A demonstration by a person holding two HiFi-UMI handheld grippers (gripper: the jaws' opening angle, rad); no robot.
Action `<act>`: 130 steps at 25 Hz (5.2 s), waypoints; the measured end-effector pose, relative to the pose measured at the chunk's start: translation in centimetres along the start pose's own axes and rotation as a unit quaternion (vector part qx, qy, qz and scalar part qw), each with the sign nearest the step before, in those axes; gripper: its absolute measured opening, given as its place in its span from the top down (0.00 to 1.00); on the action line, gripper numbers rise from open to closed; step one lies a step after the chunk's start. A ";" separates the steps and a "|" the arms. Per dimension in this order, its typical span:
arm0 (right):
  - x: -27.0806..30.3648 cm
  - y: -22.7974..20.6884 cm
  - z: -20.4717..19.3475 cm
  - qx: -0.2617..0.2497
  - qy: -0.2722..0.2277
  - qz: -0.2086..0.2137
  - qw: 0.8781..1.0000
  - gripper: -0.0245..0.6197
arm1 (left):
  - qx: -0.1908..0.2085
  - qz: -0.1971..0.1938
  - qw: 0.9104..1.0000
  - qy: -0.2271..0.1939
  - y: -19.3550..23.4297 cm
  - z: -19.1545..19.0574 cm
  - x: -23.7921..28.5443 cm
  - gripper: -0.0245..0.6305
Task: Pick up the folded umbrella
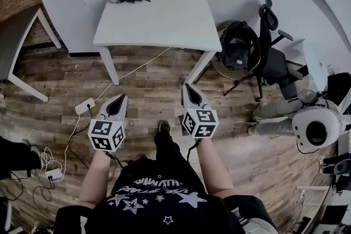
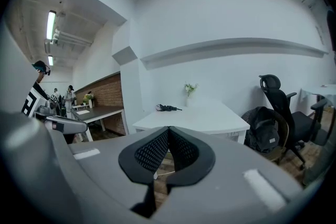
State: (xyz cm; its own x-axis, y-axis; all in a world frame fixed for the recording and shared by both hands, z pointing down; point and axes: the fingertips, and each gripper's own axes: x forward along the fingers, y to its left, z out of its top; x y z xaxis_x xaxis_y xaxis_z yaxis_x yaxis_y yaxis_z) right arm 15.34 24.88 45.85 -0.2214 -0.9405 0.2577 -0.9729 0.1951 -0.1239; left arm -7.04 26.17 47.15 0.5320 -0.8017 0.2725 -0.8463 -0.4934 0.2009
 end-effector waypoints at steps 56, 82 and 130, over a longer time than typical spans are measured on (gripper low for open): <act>51.0 -7.0 15.0 -0.007 0.017 0.166 0.986 0.94 | -0.009 0.111 0.992 -0.062 24.9 17.4 35.3 0.96; 74.1 3.5 16.4 -0.130 0.132 0.221 0.958 0.93 | -0.040 0.122 0.991 -0.021 44.2 21.7 46.5 0.96; 82.1 9.7 0.2 -0.385 0.391 0.359 0.755 0.60 | -0.107 0.162 0.980 0.045 53.9 15.2 51.3 0.96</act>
State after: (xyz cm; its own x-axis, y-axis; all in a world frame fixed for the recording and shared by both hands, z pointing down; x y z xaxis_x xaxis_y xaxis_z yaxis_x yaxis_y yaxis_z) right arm -12.25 -50.46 65.58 -0.3887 -0.1218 0.9133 -0.2672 0.9635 0.0148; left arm -25.74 -46.66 57.67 0.2439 -0.8671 0.4344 -0.9515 -0.1272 0.2803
